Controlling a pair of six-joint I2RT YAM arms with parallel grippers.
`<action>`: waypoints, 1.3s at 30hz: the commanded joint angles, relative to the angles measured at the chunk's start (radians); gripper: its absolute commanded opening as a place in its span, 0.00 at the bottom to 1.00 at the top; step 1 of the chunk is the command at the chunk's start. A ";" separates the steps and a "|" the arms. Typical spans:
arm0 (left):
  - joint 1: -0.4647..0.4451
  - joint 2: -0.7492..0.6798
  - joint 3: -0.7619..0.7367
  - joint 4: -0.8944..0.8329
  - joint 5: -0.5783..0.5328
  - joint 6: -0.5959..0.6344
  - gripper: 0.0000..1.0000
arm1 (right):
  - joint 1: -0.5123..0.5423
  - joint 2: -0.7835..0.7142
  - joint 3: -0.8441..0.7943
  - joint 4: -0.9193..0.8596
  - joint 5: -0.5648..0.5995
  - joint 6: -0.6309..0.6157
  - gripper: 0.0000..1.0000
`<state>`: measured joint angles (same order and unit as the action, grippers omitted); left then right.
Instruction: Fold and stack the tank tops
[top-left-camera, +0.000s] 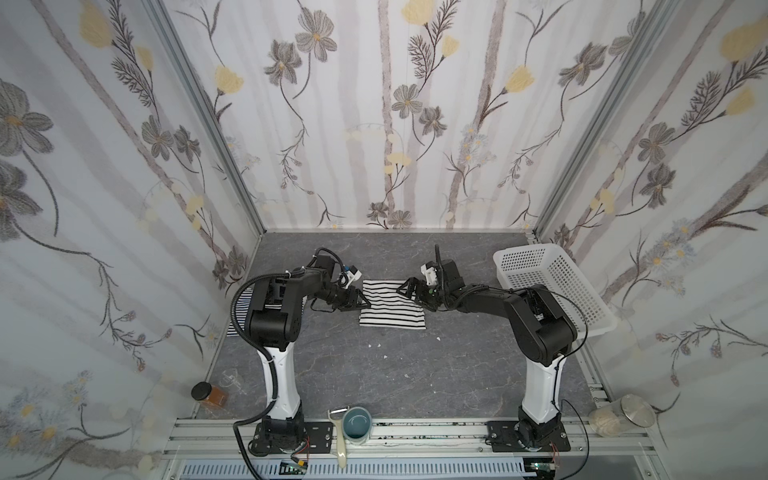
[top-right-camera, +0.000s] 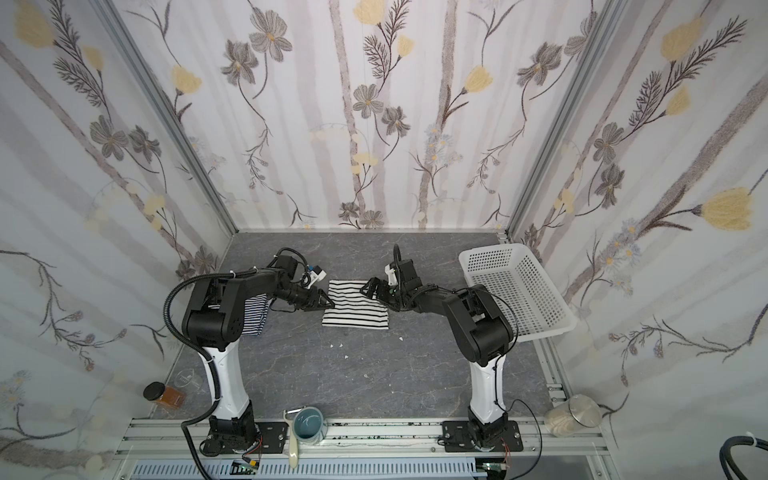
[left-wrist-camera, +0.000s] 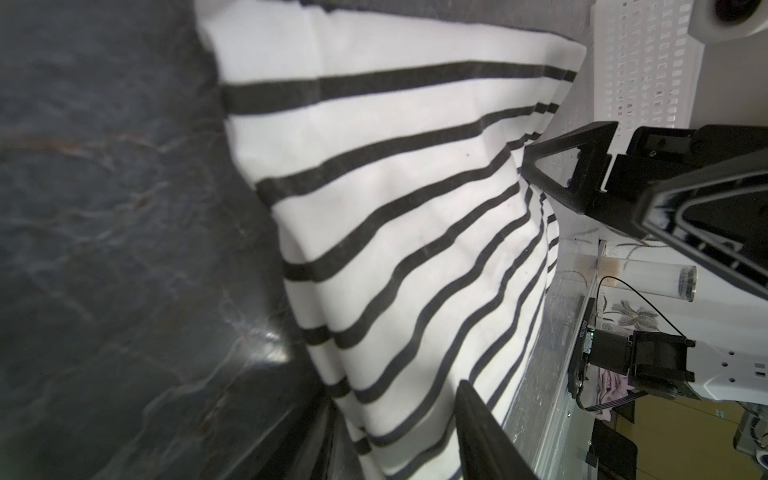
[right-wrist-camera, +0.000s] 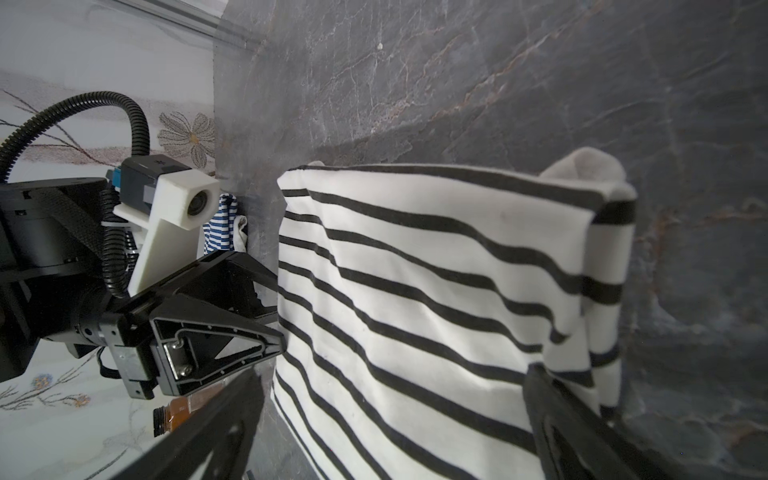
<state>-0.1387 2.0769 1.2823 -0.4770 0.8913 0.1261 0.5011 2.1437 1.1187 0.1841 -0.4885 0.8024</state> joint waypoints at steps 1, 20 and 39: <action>-0.010 0.026 0.006 -0.018 -0.085 -0.019 0.48 | 0.008 0.004 -0.040 -0.121 0.074 0.045 0.99; -0.006 0.091 0.100 -0.018 0.119 -0.078 0.10 | 0.056 -0.064 -0.184 0.135 0.066 0.231 0.99; 0.179 -0.097 0.227 -0.349 -0.235 0.233 0.00 | 0.015 -0.173 -0.229 0.201 0.054 0.198 0.99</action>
<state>0.0212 2.0075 1.4918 -0.7021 0.8021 0.2272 0.5163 1.9648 0.8806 0.3820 -0.4362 1.0080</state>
